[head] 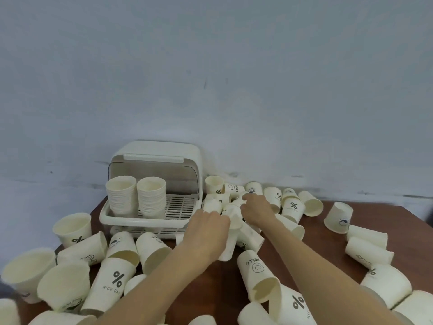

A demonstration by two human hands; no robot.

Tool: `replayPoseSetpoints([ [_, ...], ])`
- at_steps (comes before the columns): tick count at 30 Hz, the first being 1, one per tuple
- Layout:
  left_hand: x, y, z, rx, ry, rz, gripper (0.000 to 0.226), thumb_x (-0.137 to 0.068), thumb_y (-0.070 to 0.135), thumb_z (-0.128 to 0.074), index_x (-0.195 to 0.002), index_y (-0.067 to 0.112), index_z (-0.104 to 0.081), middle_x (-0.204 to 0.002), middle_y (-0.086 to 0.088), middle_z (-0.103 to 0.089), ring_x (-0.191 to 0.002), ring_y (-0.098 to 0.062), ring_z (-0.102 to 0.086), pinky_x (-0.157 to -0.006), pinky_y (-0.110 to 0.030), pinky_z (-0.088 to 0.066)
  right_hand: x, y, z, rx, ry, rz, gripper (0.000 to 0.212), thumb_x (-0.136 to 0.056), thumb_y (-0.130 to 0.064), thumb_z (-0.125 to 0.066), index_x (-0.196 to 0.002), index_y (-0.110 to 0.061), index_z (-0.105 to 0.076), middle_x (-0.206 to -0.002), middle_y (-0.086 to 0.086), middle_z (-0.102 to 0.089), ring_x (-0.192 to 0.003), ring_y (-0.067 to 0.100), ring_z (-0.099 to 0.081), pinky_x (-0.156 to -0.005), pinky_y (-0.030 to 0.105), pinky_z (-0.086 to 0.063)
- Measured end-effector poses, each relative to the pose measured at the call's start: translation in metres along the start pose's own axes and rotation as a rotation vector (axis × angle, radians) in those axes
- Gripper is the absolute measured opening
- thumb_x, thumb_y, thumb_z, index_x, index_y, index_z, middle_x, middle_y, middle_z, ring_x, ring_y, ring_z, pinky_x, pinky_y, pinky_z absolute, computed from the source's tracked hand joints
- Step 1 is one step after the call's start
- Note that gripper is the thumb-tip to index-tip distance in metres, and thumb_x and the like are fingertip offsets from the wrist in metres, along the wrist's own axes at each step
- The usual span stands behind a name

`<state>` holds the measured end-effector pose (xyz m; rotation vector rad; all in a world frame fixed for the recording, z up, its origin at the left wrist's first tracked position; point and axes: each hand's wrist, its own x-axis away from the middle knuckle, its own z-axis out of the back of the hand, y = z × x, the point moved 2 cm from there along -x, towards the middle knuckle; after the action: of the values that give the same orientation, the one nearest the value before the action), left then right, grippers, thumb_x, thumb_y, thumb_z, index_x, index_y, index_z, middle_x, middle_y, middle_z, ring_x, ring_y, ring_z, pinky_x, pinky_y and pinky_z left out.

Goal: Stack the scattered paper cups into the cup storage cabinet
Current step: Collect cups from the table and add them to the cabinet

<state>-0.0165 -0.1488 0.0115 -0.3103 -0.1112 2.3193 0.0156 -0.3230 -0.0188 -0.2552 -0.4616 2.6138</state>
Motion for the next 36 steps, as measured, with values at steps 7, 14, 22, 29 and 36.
replayPoseSetpoints([
  [7,0.002,-0.040,0.005,0.102,0.090,0.014,0.018,-0.096,0.020,-0.042,-0.103,0.017,-0.058,-0.100,-0.006,-0.063,-0.090,-0.027,-0.058,-0.065,-0.031,-0.026,-0.038,-0.013,-0.032,0.179,-0.202,-0.046,0.018,-0.087,-0.017,-0.042,-0.098,-0.013,-0.057,-0.113,0.009,-0.055,-0.106,0.028,-0.052,-0.082,0.037,-0.038],
  [14,0.016,-0.068,0.007,0.207,0.163,0.007,0.019,-0.097,0.022,-0.039,-0.097,0.018,-0.058,-0.095,-0.005,-0.064,-0.086,-0.025,-0.057,-0.066,-0.031,-0.027,-0.041,-0.023,-0.020,0.007,-0.175,-0.103,0.024,-0.086,-0.013,-0.049,-0.064,-0.008,-0.058,-0.072,0.006,-0.060,-0.076,0.025,-0.059,-0.059,0.030,-0.043],
  [22,0.033,-0.085,0.015,0.295,0.185,0.010,0.015,-0.094,0.023,-0.042,-0.091,0.018,-0.056,-0.089,-0.003,-0.064,-0.083,-0.025,-0.059,-0.064,-0.032,-0.036,-0.004,-0.051,0.029,-0.081,-0.010,-0.087,0.029,-0.089,-0.013,-0.054,-0.104,0.008,-0.067,-0.111,0.023,-0.066,-0.104,0.036,-0.062,-0.088,0.044,-0.050],
  [29,0.060,-0.101,0.032,0.274,0.264,0.045,0.020,-0.095,0.025,-0.041,-0.090,0.020,-0.059,-0.090,0.001,-0.066,-0.082,-0.019,-0.060,-0.062,-0.029,-0.038,0.041,-0.082,0.044,-0.247,0.169,-0.003,0.018,-0.088,-0.018,-0.057,-0.094,-0.011,-0.072,-0.086,0.004,-0.070,-0.073,0.018,-0.061,-0.068,0.026,-0.049],
  [36,0.077,-0.129,0.046,0.301,0.304,0.157,0.030,-0.096,0.041,-0.037,-0.090,0.021,-0.058,-0.093,0.001,-0.066,-0.086,-0.022,-0.060,-0.071,-0.033,-0.043,0.061,-0.140,0.053,-0.310,0.217,0.124,0.014,-0.085,-0.016,-0.056,-0.088,-0.016,-0.070,-0.070,0.004,-0.070,-0.062,0.019,-0.064,-0.057,0.025,-0.050],
])
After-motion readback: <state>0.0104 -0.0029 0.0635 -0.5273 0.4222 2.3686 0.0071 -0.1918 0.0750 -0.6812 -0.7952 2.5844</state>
